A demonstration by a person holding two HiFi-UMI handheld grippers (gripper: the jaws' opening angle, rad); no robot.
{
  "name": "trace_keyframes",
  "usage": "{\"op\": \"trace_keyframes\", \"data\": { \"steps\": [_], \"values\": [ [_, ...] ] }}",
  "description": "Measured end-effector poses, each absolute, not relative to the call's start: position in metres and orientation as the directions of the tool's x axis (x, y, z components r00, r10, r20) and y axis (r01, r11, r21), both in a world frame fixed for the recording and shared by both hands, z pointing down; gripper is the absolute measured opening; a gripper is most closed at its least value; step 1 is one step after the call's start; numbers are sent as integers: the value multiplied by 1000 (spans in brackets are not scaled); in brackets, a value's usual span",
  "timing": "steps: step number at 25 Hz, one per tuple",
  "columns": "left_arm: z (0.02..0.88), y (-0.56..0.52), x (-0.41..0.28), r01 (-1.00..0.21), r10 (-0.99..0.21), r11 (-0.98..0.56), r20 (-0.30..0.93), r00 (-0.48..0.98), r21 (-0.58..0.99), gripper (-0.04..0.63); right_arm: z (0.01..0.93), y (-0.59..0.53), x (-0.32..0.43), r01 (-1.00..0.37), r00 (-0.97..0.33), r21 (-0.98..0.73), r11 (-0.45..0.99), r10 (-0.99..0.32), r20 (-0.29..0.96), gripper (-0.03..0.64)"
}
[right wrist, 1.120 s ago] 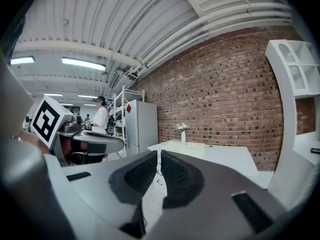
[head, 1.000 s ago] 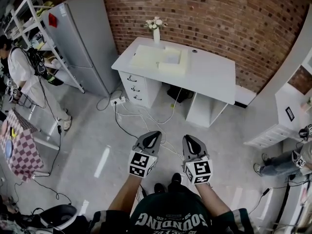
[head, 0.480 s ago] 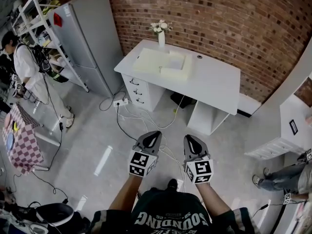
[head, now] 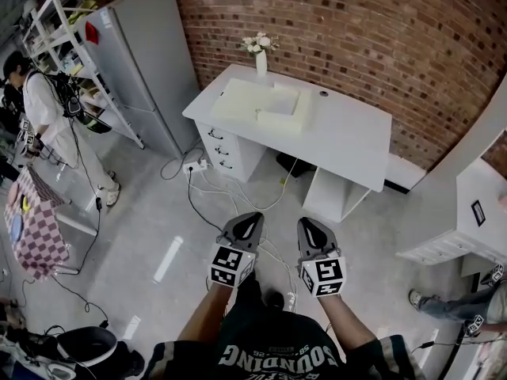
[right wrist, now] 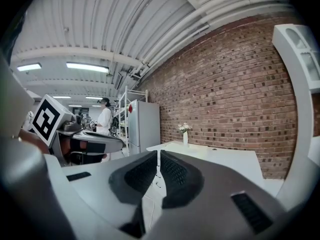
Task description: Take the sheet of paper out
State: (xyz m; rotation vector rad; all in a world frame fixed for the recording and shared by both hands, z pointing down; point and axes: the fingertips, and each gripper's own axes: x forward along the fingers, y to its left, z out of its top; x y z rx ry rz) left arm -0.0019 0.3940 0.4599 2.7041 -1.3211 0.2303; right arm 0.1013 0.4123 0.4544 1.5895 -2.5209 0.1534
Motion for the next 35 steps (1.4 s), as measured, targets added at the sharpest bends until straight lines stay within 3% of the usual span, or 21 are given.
{"op": "trace_keyframes", "data": {
  "steps": [13, 35],
  "values": [
    [471, 341, -4, -789, -768, -613, 200, 609, 49, 15, 468, 356, 106, -908, -408, 6, 419, -888, 213, 72],
    [474, 173, -57, -753, -727, -653, 210, 654, 84, 15, 466, 201, 39, -916, -382, 29, 399, -894, 233, 72]
  ]
}}
